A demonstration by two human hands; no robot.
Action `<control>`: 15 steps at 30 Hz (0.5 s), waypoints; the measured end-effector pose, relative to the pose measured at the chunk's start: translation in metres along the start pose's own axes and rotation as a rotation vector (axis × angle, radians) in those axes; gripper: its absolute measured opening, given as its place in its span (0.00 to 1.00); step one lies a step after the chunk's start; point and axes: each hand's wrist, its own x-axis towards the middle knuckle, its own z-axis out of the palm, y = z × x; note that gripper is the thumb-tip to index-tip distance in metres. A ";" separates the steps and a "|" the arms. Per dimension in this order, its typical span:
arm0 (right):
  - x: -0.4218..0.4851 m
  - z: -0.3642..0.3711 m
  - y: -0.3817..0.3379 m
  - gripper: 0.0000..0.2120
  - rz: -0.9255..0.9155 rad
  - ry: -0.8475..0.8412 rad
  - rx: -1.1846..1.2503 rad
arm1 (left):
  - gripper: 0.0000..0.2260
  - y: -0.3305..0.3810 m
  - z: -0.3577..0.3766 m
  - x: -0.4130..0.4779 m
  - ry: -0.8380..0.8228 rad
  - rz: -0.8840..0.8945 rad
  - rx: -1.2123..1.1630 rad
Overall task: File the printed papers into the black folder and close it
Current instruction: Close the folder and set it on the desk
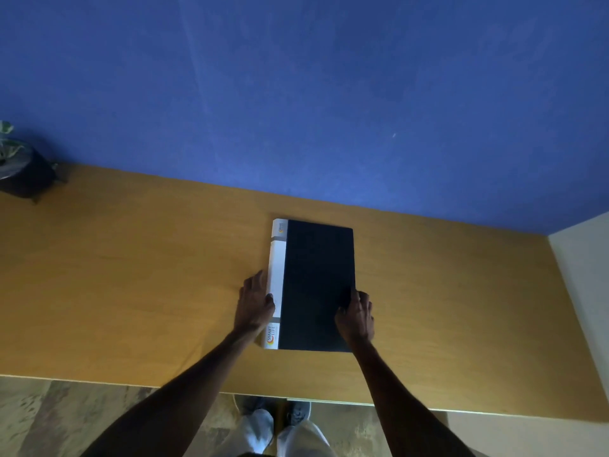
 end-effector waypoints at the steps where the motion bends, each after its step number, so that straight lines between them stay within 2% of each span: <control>1: 0.000 0.000 -0.002 0.31 0.001 -0.023 -0.002 | 0.32 -0.001 -0.003 0.001 -0.009 -0.022 -0.030; 5: -0.004 0.006 -0.005 0.36 -0.008 -0.121 -0.068 | 0.31 -0.005 -0.006 0.009 -0.047 -0.075 -0.195; 7: -0.006 0.010 -0.007 0.41 -0.020 -0.150 -0.120 | 0.29 0.003 -0.009 0.010 -0.082 -0.182 -0.341; 9: -0.007 0.012 -0.009 0.42 -0.027 -0.158 -0.153 | 0.20 0.011 -0.015 0.010 -0.118 -0.308 -0.549; 11: -0.008 0.013 -0.010 0.42 -0.031 -0.161 -0.160 | 0.13 0.012 -0.017 0.012 -0.145 -0.339 -0.648; 15: -0.005 0.003 -0.007 0.39 -0.052 -0.178 -0.108 | 0.18 0.018 -0.020 0.008 -0.170 -0.324 -0.726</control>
